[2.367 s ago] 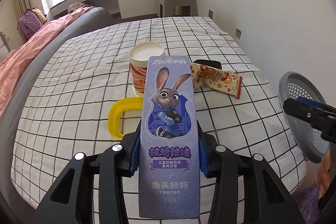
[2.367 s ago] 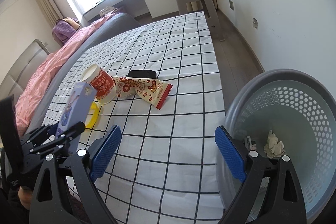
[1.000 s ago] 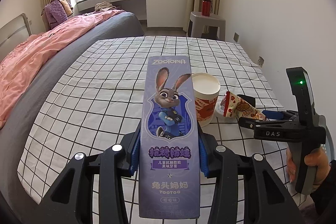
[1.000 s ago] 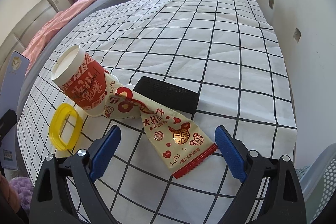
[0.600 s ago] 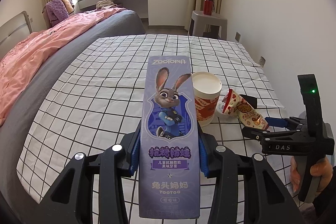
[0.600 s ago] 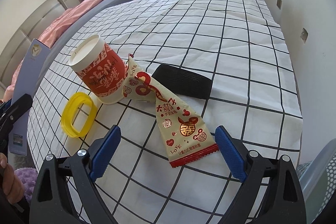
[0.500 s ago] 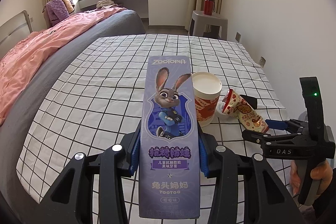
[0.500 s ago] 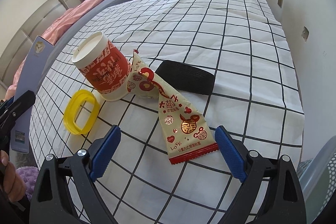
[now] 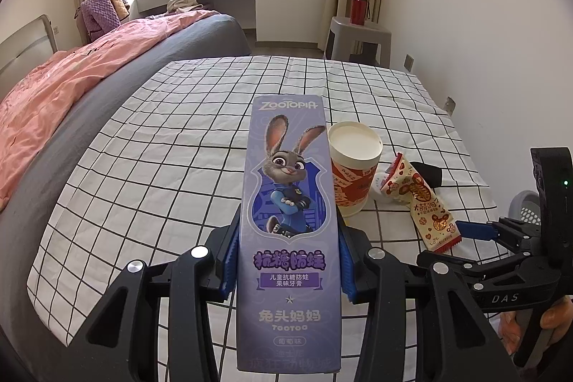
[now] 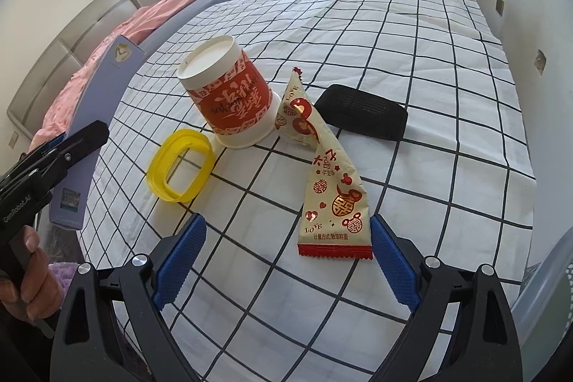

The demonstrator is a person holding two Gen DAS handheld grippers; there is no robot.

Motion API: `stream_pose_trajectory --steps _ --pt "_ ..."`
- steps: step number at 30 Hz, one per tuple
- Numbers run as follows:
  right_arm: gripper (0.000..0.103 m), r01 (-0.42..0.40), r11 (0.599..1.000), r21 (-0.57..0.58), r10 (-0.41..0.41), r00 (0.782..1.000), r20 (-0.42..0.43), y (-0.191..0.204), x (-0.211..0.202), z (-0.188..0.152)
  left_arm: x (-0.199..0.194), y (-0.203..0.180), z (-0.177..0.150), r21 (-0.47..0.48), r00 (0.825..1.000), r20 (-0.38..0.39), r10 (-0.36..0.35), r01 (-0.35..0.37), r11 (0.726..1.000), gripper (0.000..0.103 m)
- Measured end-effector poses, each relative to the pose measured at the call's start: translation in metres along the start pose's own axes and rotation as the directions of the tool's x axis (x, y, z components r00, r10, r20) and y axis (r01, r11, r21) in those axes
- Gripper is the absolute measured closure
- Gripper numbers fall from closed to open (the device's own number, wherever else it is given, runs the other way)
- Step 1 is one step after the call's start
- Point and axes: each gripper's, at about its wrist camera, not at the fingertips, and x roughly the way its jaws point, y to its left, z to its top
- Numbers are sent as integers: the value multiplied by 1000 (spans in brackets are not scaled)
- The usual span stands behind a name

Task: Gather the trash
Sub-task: 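Hold the toothpaste box in the left tool while the right tool approaches the snack wrapper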

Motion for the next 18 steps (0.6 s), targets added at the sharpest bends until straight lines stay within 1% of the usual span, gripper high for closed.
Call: stream_pose_trajectory --steps 1,4,7,11,16,18 --pt "14 0 1000 -2 0 1000 1 1 -1 0 0 0 0 0 1000 0 0 0 1000 60" --pt "14 33 999 7 -33 999 23 -1 -3 2 0 0 0 1 1000 0 0 0 1000 60" --pt "14 85 996 31 -86 996 36 -7 -1 6 0 0 0 0 1000 -2 1 -1 1000 60" --pt "14 136 989 61 -139 989 42 -12 6 13 1 0 0 0 1000 -4 -1 1 1000 60" --pt "21 196 979 47 -198 980 34 -11 18 17 2 0 -1 -1 1000 -7 3 -3 1000 60" --pt "28 223 974 25 -224 974 26 -7 23 17 2 2 -1 -4 1000 -8 4 -4 1000 60"
